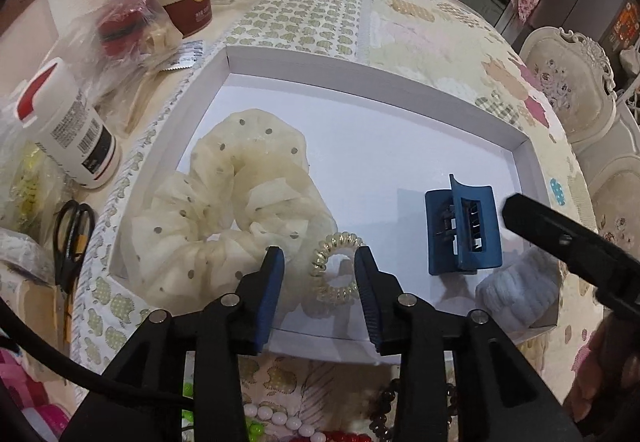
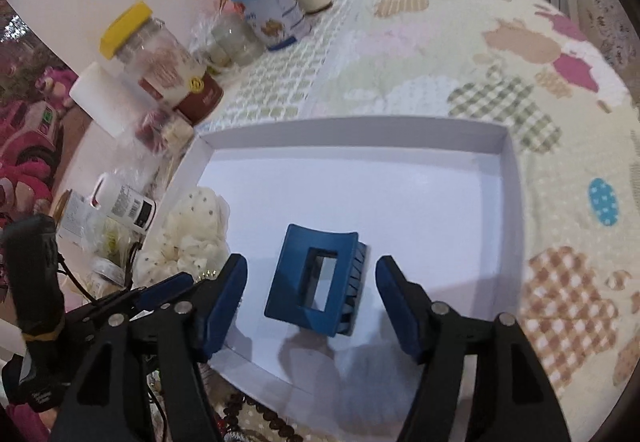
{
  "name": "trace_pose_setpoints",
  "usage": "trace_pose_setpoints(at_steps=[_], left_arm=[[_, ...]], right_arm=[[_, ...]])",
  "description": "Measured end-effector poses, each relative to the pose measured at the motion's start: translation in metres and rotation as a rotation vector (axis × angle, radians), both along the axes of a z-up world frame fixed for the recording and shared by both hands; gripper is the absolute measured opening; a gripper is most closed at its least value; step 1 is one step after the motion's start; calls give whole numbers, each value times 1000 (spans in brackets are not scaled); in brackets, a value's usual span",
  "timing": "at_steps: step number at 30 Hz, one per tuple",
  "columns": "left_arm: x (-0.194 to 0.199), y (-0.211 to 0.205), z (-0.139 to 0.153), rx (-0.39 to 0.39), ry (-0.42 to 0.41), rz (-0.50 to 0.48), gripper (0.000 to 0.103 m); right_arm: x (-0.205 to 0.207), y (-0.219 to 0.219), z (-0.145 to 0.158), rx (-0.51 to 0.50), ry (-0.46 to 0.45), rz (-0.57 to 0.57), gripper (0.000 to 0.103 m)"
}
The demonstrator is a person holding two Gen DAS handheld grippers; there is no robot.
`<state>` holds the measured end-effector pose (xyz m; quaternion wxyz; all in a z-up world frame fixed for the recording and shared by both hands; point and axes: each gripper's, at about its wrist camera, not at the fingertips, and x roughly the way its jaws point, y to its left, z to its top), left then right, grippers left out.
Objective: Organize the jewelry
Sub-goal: 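Place the coil tie in the tray with the left gripper while the right places the clip, then open and lift both grippers away from the tray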
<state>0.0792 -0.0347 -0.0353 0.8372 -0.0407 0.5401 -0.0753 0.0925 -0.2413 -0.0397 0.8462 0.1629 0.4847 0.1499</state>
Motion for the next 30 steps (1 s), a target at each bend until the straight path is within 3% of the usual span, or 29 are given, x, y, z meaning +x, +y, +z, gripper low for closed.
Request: trace_pose_setpoints(at_steps=[16,30], left_arm=[[-48,-5,47,64,-129,-2,34],[-108,-12,66,81,-178,20,34]], right_arm=[[-63,1,34,-97,-73,-42,71],[-130,-3,50,-118,-108,-37,72]])
